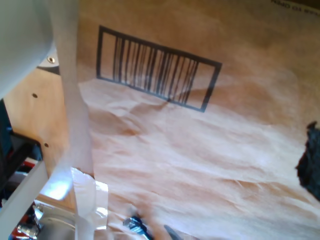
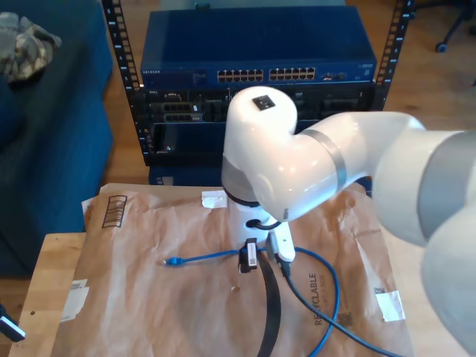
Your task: Grab the cable and plug it in
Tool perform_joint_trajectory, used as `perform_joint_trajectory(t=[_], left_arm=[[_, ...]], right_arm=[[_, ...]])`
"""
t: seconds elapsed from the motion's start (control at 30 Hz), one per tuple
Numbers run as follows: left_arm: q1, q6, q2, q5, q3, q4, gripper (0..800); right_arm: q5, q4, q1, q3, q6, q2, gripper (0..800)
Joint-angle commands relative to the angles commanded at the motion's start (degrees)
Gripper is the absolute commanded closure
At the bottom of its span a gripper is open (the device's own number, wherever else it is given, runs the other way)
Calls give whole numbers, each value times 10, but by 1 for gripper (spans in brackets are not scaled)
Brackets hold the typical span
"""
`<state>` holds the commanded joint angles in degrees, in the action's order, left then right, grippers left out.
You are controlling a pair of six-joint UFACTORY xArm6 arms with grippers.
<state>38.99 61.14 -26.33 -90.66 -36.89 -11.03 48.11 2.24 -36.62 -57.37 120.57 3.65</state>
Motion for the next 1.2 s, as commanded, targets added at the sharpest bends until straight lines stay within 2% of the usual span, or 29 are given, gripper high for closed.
perform_joint_trajectory(t=[0.1,0.47,0.67,0.77,0.97,1.07,1.1,1.13,1.2], left_arm=[[-9,10,22,1,-9,-7,0],[-84,62,57,40,-11,-10,0],[-93,68,62,42,-10,-10,0],[-93,68,65,42,-10,-9,0],[-93,68,65,42,-10,-9,0],[-93,68,65,41,-11,-9,0],[-93,68,65,41,-11,-9,0],[-93,68,65,41,-11,-9,0],[-93,68,65,41,-11,-9,0]], right_arm=[[-33,1,-12,-1,2,25,4],[-59,0,-38,-64,0,125,9],[-60,-1,-40,-98,-1,170,28],[-60,-2,-40,-103,0,178,69],[-75,-2,-40,-101,0,178,176],[-75,-2,-40,-101,1,178,271],[-75,-2,-40,-101,1,178,331],[-76,-3,-40,-101,7,178,356],[-80,-4,-40,-99,27,178,500]])
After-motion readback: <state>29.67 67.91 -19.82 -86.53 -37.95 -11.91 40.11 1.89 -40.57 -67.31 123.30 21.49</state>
